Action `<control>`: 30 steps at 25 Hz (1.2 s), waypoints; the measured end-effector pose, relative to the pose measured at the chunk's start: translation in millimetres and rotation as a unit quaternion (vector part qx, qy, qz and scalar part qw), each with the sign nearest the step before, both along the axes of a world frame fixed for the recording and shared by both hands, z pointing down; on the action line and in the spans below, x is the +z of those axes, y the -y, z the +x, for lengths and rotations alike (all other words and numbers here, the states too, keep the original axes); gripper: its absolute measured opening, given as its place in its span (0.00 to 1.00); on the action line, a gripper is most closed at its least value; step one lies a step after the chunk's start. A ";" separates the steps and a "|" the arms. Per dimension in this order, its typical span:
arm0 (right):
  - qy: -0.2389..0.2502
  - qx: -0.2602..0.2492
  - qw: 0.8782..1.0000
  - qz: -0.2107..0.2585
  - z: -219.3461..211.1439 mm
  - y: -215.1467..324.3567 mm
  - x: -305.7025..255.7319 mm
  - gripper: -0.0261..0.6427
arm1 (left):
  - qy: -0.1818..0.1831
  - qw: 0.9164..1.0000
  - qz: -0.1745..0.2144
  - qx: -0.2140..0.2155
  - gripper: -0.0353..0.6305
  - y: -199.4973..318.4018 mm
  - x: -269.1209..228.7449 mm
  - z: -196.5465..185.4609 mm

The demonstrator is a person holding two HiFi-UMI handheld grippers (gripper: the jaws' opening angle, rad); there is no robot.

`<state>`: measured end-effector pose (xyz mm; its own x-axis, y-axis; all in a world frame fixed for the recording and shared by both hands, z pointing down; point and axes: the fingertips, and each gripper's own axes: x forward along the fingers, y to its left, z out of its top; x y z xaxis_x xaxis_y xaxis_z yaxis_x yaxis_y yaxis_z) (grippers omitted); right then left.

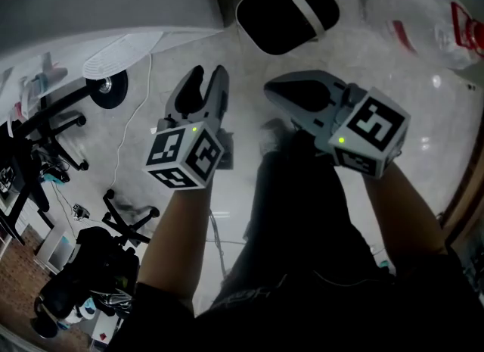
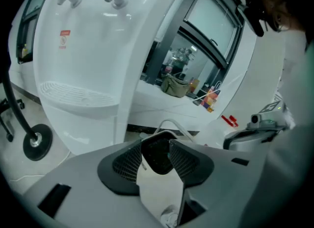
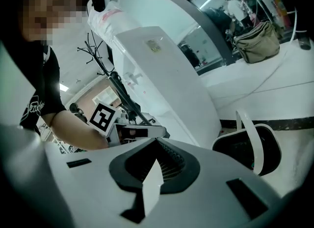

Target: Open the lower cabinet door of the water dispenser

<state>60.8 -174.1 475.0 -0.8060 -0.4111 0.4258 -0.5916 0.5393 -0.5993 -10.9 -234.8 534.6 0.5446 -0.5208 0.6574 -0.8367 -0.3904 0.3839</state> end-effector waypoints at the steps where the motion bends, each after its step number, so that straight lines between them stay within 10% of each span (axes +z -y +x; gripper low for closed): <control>1: 0.001 -0.003 1.000 -0.002 -0.2 0.6 3.2 0.06 | 0.016 1.000 0.000 -0.016 0.30 4.6 8.1 -4.1; 19: 0.017 -0.021 0.999 -0.039 23.2 13.2 42.9 0.06 | 0.114 0.971 -0.038 -0.205 0.47 72.4 99.0 -35.7; 30: 0.019 -0.038 0.998 -0.047 32.6 16.9 51.5 0.06 | 0.153 0.956 -0.037 -0.246 0.47 87.5 107.0 -41.4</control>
